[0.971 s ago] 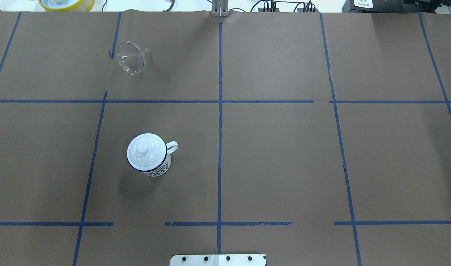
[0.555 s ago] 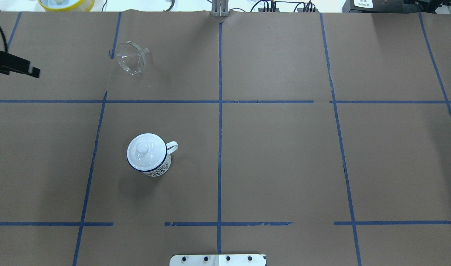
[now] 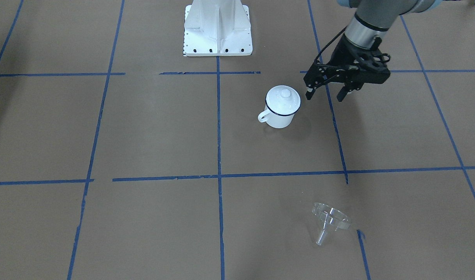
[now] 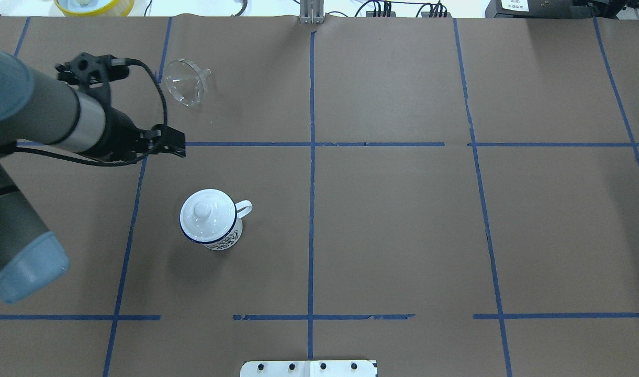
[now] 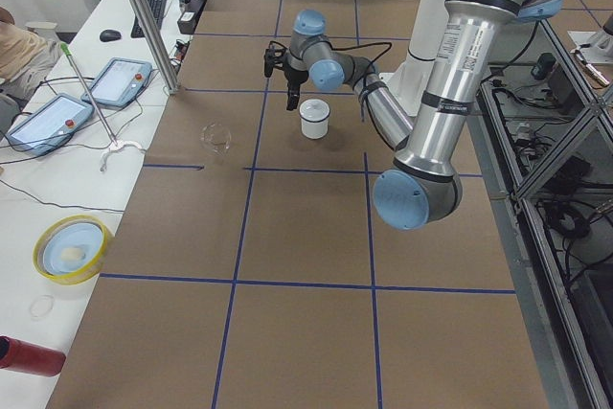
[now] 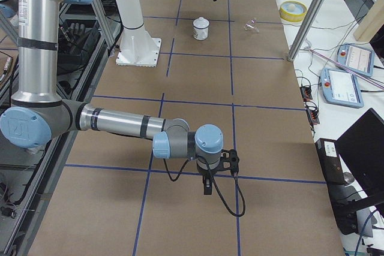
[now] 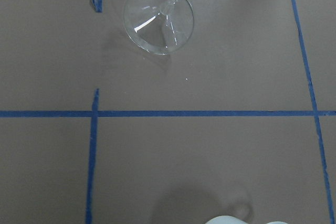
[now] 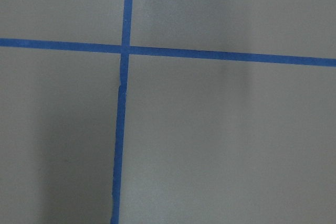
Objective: Place funnel on cup
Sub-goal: 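Move the left gripper over the white lid on the enamel mug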
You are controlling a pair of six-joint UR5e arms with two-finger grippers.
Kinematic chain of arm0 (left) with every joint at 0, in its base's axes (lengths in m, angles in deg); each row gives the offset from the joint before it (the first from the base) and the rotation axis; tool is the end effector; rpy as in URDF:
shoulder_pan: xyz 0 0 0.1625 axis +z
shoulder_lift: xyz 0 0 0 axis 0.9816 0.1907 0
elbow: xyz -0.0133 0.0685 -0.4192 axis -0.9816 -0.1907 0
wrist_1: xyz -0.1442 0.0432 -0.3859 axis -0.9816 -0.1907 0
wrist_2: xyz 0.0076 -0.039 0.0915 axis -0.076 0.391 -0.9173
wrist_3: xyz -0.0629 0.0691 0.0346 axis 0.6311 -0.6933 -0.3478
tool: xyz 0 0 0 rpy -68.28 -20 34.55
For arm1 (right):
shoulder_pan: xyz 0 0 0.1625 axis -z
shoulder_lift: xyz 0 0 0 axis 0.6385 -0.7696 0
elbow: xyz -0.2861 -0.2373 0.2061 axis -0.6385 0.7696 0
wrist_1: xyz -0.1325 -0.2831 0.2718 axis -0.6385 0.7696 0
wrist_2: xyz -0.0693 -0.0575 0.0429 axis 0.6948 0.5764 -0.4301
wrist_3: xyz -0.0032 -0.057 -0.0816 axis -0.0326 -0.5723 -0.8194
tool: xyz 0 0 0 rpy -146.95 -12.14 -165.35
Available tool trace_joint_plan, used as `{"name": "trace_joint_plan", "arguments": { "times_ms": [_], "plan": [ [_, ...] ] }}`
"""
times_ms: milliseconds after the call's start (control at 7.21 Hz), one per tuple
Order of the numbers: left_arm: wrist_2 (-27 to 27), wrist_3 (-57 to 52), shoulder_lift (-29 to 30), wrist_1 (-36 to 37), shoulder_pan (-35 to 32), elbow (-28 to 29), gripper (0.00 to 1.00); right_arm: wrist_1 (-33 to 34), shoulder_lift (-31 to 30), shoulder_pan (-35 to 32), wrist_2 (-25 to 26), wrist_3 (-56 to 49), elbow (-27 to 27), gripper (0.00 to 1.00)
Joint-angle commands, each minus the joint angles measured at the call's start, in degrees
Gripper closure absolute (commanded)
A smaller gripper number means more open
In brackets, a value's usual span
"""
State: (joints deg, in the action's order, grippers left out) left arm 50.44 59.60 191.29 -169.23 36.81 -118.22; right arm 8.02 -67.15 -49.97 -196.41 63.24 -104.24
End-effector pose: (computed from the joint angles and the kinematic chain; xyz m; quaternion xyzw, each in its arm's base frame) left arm 0.3335 -0.4335 0.2386 0.0852 0.4552 -0.0828 0.8824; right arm 0.0648 -0.4485 0.6998 0.0272 -0.3520 -0.0111 0.9355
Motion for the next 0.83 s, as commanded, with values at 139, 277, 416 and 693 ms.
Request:
{"name": "trace_joint_plan", "arguments": {
  "times_ms": [139, 277, 416, 693],
  "plan": [
    [-7.64, 6.28, 4.84, 7.18, 7.91, 3.61, 0.00, 0.00, 0.00, 0.00, 0.00, 0.00, 0.00, 0.00],
    [-7.74, 6.28, 4.75, 7.01, 8.00, 4.50, 0.00, 0.00, 0.00, 0.00, 0.00, 0.00, 0.00, 0.00],
    [-7.65, 6.19, 4.66, 7.00, 8.53, 4.34, 0.00, 0.00, 0.00, 0.00, 0.00, 0.00, 0.00, 0.00],
    [-7.13, 6.19, 4.75, 6.74, 9.50, 4.16, 0.06, 0.00, 0.00, 0.00, 0.00, 0.00, 0.00, 0.00]
  ]
}}
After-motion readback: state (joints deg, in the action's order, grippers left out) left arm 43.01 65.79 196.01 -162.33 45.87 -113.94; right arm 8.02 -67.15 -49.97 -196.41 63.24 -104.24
